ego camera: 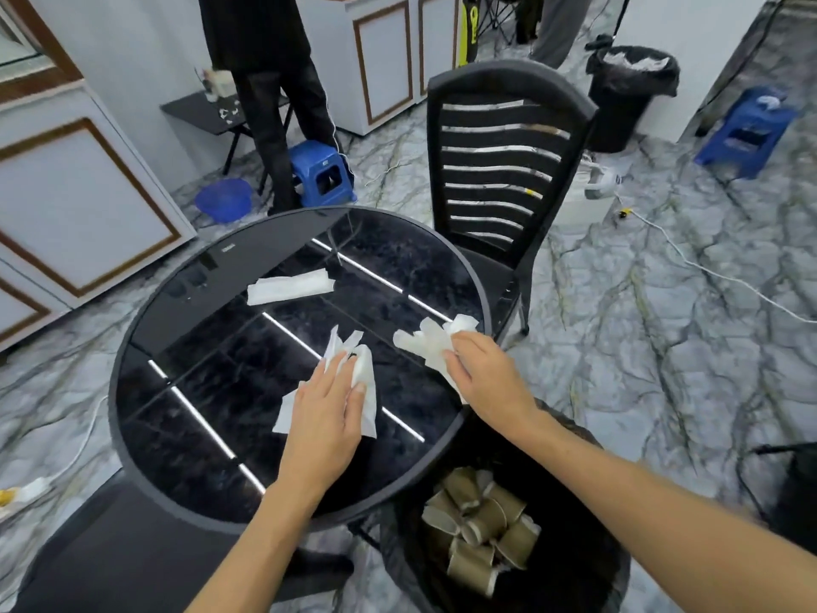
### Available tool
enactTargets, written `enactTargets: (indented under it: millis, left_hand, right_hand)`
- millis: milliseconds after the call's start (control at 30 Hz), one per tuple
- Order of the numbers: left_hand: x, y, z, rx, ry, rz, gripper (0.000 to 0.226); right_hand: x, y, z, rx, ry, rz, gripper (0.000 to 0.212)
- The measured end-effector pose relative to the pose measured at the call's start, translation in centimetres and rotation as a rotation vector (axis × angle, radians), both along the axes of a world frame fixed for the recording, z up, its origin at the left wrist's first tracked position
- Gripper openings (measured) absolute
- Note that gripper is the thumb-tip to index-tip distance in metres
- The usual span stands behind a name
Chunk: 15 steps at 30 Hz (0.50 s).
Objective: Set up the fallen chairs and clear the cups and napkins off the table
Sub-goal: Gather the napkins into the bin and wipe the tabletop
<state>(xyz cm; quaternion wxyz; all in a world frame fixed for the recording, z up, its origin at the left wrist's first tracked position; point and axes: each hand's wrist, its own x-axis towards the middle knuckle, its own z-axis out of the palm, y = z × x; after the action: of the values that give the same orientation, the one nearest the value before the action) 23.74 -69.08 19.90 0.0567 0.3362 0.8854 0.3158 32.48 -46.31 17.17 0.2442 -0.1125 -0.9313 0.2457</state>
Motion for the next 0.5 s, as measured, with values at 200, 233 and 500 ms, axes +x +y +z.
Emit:
enactTargets:
  millis: [200, 233, 500]
  left_hand:
    - [4.9, 4.0, 0.0, 0.033, -0.012, -0.088, 0.042]
    - [5.9, 4.8, 0.1, 0.039, -0.005, -0.105, 0.042]
    - [12.0, 10.1, -1.4, 0.049, -0.011, -0.252, 0.044]
  right_hand:
    - [6.5, 2.2, 0.4, -0.067, 0.016, -0.079, 0.01]
    - [7.7, 2.6, 0.4, -0.064, 0.013, -0.09, 0.009]
    - [16.6, 6.1, -1.6, -0.092, -0.026, -0.174, 0.012]
